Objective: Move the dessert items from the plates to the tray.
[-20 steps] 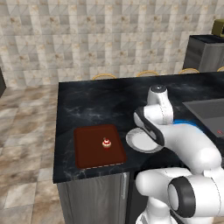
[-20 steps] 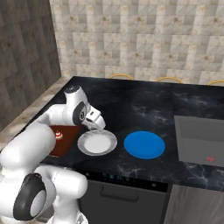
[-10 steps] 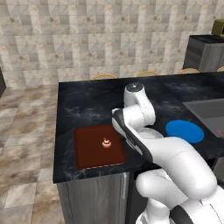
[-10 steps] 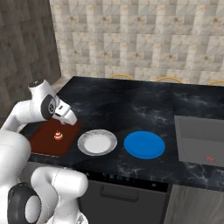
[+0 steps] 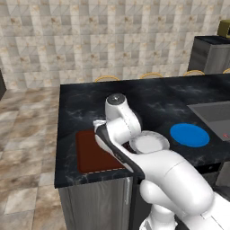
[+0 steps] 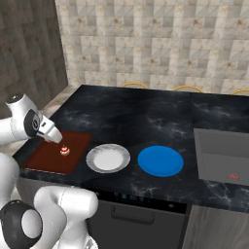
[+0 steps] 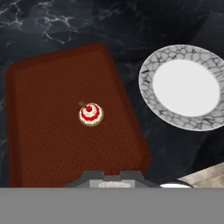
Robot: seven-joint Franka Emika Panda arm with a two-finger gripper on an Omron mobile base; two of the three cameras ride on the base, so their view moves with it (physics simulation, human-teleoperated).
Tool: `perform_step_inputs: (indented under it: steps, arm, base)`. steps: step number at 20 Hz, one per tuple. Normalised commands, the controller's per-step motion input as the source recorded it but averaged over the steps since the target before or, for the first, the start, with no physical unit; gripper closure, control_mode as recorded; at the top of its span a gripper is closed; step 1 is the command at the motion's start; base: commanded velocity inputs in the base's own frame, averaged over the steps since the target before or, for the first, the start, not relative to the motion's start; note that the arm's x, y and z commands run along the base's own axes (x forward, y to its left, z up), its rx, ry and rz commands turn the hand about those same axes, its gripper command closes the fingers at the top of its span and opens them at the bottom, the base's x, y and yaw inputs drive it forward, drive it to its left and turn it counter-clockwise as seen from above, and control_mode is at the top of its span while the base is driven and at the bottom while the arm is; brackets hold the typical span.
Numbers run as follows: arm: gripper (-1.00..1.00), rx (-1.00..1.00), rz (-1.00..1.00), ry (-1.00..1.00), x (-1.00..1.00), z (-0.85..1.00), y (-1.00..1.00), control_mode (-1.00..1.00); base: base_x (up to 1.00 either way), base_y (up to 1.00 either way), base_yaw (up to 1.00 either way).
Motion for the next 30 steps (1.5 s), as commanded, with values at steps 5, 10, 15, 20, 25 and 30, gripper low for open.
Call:
perform_step_inputs:
  steps: [5,10,15,20,25,30]
  arm:
    - [1.0,0.06,0.06,0.0,0.0,-0.02,0.81,-1.0]
    - [1.0,0.03,0.04,0.0,0.04,-0.22,0.76,-1.0]
    - [1.0,-0.01,0.03,0.0,0.09,-0.43,0.12,-1.0]
    - [1.0,0.0,0.0,-0.01,0.01,-0.26,-0.04,-1.0]
    - [1.0,0.0,0.0,0.0,0.04,-0.25,-0.1,-1.0]
    - [-1.0,0.0,0.02,-0.02,0.1,-0.31,-0.16,-1.0]
  base:
    - [0.0,0.0,0.0]
    - [0.0,0.0,0.0]
    - [0.0,0.0,0.0]
    - [0.0,0.0,0.0]
    - [0.0,0.0,0.0]
    - [0.0,0.0,0.0]
